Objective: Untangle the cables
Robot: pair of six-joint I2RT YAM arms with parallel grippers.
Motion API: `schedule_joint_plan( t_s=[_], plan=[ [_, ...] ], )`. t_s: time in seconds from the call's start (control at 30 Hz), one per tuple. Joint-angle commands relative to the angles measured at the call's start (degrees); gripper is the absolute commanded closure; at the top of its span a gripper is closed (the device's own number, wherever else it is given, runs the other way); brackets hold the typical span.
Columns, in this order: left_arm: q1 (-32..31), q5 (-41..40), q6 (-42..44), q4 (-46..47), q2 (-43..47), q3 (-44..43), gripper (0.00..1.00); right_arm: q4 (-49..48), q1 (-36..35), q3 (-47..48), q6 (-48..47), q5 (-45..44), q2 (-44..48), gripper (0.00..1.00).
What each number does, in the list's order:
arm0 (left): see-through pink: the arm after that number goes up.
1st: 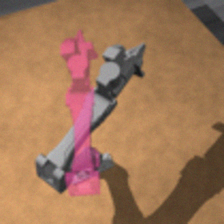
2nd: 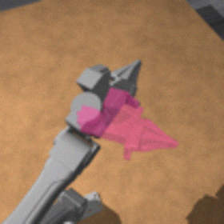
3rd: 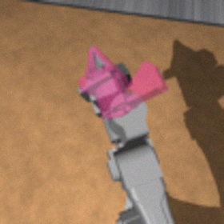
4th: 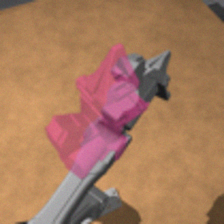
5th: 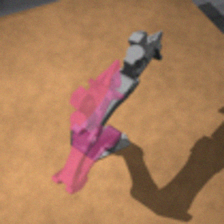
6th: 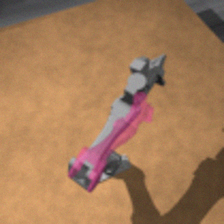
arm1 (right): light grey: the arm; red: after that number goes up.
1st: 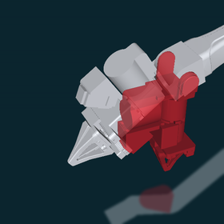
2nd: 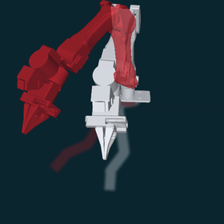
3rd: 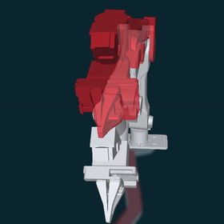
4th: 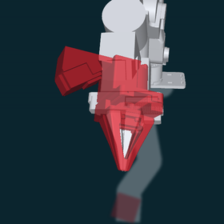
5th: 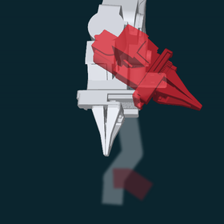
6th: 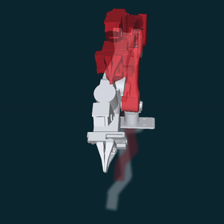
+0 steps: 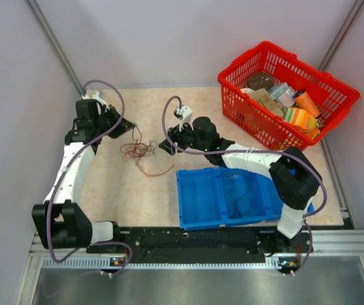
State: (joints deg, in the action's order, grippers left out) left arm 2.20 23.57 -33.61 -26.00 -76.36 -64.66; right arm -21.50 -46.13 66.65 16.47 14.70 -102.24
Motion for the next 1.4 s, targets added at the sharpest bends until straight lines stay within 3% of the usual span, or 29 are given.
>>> schedule_joint_plan(
  t_s=[0.0, 0.27, 0.37, 0.77, 1.0, 1.13, 1.37],
  plan=[
    [-0.5, 7.1, -9.2, 6.5, 5.2, -3.6, 1.0, -7.7, -0.5, 3.3, 4.3, 2.7, -2.1, 0.4],
    [-2.0, 14.8, -18.6, 17.8, 11.1, -0.9, 1.0, -11.4, -0.3, 8.1, 10.9, 3.6, -7.4, 0.34],
    [-3.8, 17.8, -23.5, 21.9, 12.1, -3.1, 1.0, -8.6, -0.3, 11.2, 11.4, 2.6, -9.6, 0.34],
    [-9.4, 10.6, -28.9, 24.0, 17.0, -28.0, 1.0, -0.4, 3.0, 18.1, 21.0, -5.4, -18.5, 0.42],
    [-9.4, 3.4, -24.5, 20.9, 17.8, -33.6, 1.0, 6.7, 3.1, 19.9, 16.6, -10.5, -17.9, 0.36],
    [-9.4, -3.7, -20.9, 11.2, 16.9, -35.4, 1.0, 10.9, 3.3, 21.1, 12.7, -10.3, -17.3, 0.3],
    [-9.4, -8.8, -14.3, 3.5, 16.9, -31.4, 1.0, 12.6, 4.4, 13.3, 3.6, -10.5, -3.8, 0.2]
  ],
)
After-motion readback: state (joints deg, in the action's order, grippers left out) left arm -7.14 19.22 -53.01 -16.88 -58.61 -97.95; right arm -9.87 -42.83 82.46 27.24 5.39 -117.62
